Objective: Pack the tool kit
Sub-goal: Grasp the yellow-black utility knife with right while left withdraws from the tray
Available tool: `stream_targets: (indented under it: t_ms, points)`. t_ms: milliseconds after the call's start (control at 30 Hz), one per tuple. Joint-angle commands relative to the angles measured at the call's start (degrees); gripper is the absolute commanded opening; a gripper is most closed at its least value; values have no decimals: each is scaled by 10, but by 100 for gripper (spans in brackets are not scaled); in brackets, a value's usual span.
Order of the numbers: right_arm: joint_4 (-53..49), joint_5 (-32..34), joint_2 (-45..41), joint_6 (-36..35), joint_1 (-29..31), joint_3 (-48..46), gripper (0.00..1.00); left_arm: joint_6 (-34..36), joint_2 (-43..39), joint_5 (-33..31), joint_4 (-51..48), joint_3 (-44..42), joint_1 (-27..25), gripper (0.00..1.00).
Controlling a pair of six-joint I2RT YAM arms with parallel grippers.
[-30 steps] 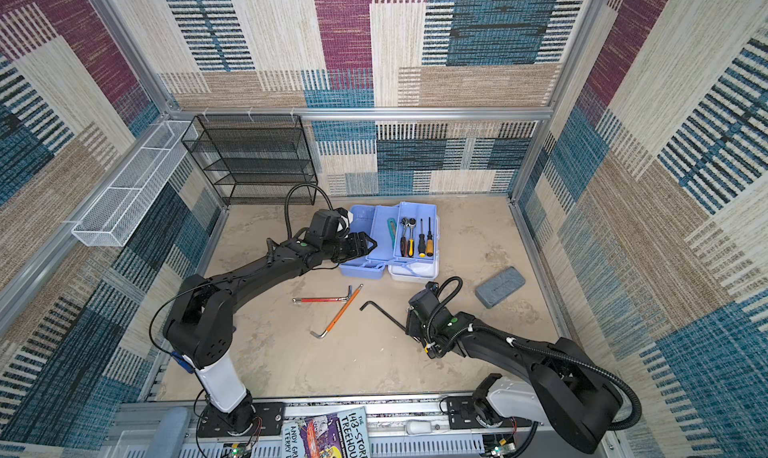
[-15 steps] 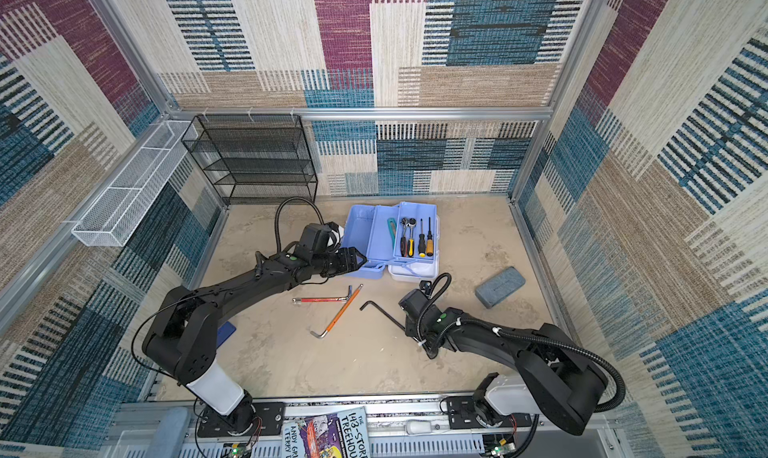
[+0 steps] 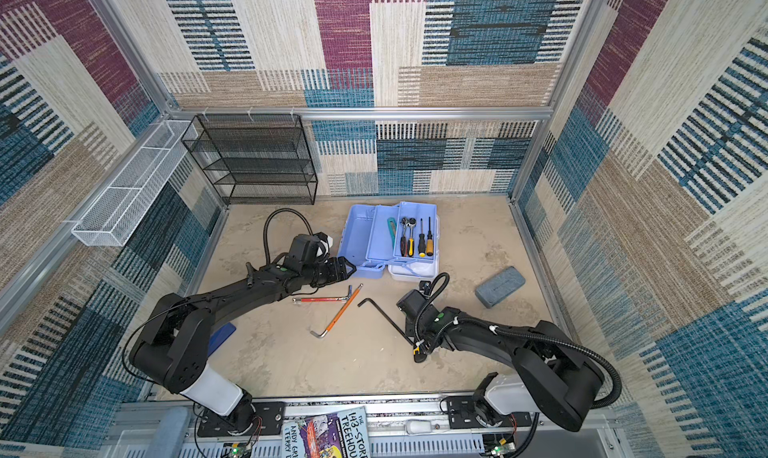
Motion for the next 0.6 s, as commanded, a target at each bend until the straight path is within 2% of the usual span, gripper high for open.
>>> stream_targets:
  t_ms: [0, 200, 233, 300, 400, 567]
  points:
    - [-22, -40, 22, 10, 0, 3, 26, 3, -7, 7, 20, -10, 5, 74]
    - [-14, -11, 41, -12, -13, 30, 25, 5, -13, 7, 21, -31, 12, 74]
    - [-12, -11, 43, -14, -16, 34, 26, 6, -14, 6, 21, -33, 13, 74]
    - [-10, -10, 45, -16, -16, 41, 39, 9, -16, 7, 20, -39, 13, 74]
    - [-8, -29, 47, -20, -16, 40, 49, 13, -23, 14, 18, -50, 13, 74]
    - [-19, -37, 30, -14, -6, 11, 51, 19, -46, 9, 15, -81, 13, 74]
